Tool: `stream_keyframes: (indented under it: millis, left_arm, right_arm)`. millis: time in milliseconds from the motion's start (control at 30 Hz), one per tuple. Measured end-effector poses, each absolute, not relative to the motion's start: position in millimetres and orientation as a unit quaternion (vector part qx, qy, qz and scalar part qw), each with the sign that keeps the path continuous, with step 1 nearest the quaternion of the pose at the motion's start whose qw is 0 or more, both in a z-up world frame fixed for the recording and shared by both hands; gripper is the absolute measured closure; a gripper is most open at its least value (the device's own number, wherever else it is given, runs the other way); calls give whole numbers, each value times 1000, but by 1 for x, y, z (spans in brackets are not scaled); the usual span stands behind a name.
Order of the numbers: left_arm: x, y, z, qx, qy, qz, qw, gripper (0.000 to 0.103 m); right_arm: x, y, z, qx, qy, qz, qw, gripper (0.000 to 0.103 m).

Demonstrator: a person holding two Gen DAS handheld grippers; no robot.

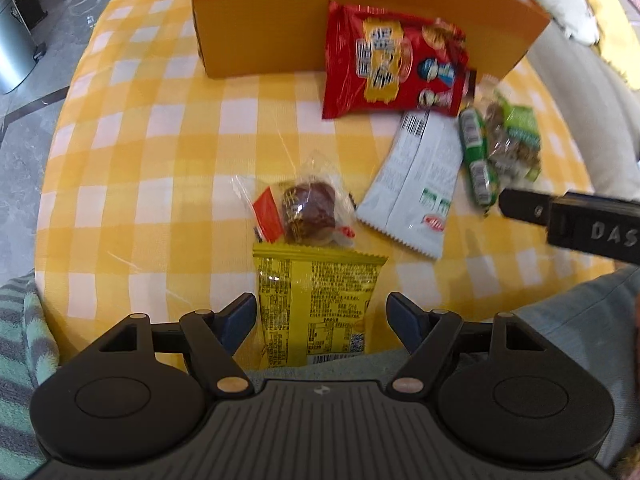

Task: Organize snacks
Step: 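Grasp the yellow wafer packet with the left tool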

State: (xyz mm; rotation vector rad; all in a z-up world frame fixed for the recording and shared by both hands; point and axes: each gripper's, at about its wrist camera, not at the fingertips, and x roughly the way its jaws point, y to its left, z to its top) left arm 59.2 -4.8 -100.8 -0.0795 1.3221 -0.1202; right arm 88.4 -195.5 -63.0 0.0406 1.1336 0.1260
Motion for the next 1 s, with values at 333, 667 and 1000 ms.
stream_keyframes:
  millis: [333, 667, 1000]
  left_arm:
    - [62, -3, -106, -38, 624, -56, 778, 37]
    - [56, -4, -87, -28, 591, -73, 803, 43]
    - [63, -3, -51, -44, 553, -86, 827, 43]
  right_arm:
    - [99, -197, -58, 15, 512, 52, 857, 23]
    - [112, -192, -60, 5, 500, 48, 865, 30]
    - [121, -193, -63, 7, 503, 52, 863, 55]
